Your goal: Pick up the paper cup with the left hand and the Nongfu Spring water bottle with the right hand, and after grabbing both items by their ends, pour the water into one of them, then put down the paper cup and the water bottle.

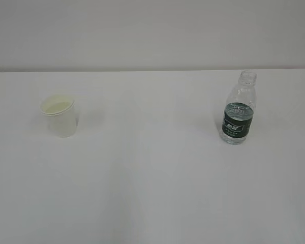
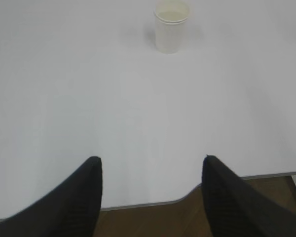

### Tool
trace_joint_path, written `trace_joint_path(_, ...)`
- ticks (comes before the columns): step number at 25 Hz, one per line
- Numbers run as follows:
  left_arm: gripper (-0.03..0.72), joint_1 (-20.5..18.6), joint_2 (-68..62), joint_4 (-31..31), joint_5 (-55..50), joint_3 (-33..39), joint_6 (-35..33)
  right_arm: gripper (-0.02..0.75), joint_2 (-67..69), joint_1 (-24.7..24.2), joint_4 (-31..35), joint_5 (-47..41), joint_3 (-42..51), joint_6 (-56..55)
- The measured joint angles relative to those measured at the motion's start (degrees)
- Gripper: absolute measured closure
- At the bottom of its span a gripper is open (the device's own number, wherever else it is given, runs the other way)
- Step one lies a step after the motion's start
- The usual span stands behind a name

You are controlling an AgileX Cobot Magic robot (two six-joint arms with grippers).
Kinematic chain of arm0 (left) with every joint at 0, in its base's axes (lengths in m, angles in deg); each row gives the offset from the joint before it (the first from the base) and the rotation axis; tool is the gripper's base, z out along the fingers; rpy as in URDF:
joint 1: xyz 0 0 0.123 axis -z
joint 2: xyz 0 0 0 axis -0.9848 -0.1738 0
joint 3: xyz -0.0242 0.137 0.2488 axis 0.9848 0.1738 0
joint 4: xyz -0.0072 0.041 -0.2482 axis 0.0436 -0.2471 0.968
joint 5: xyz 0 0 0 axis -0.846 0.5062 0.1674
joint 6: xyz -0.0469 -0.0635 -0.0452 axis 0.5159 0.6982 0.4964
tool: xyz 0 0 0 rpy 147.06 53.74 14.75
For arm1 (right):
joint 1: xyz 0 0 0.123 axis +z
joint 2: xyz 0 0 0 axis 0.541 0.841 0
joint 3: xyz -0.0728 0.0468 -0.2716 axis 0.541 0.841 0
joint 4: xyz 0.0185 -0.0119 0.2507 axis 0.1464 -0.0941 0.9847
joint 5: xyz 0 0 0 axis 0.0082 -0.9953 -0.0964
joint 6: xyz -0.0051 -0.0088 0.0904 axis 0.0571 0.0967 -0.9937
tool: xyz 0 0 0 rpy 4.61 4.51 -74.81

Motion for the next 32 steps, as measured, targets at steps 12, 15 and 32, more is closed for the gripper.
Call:
trace_joint_path(12, 0.238, 0.0, 0.0, -0.9, 4.8, 2.5, 0.0, 0.164, 0.0, 0.0, -0.2, 6.6, 6.4, -1.5)
trace_joint_path(15, 0.238, 0.0, 0.0, -1.1, 5.9, 3.3, 0.0, 0.164, 0.0, 0.0, -0.3, 7.0, 6.5, -1.5)
trace_joint_path(32, 0.238, 0.0, 0.0, -1.0, 6.2, 3.4, 0.0, 0.164, 0.0, 0.0, -0.5, 7.5, 6.5, -1.7)
